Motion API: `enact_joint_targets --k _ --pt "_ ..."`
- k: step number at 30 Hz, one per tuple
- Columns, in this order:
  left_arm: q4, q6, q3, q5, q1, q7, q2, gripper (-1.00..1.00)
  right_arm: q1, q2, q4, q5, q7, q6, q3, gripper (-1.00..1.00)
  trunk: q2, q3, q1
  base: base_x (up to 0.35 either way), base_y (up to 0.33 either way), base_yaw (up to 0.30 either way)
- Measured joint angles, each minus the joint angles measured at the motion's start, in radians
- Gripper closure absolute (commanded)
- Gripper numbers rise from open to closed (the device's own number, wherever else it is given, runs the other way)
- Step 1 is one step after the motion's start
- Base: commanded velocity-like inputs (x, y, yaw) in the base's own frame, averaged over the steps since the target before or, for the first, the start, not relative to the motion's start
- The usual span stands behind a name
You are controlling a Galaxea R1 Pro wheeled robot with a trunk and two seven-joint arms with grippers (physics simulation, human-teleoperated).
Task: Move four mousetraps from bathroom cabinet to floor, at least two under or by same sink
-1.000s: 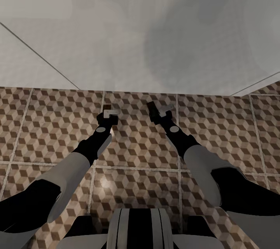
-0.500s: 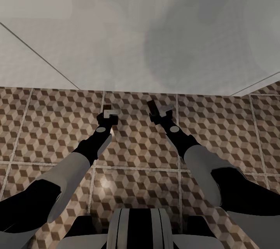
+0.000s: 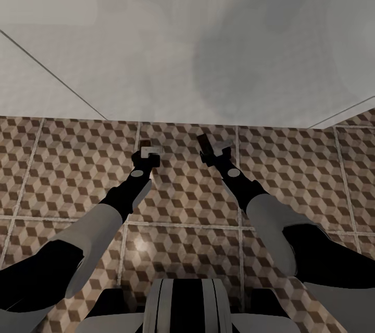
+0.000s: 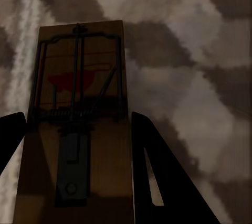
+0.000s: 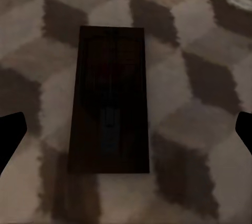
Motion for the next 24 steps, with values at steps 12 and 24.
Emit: enact_joint_targets --k 12,24 --pt "0.0 0.0 0.0 0.0 0.0 0.0 -0.002 1.0 0.0 -0.002 0.0 0.0 -0.001 -0.007 0.0 -1.0 0.0 0.0 0.0 0.0 0.0 0.0" --pt "0.001 0.0 0.0 0.0 0.0 0.0 -0.002 1.0 0.0 -0.003 0.0 0.0 -0.001 -0.007 0.0 -1.0 0.0 0.0 0.0 0.0 0.0 0.0"
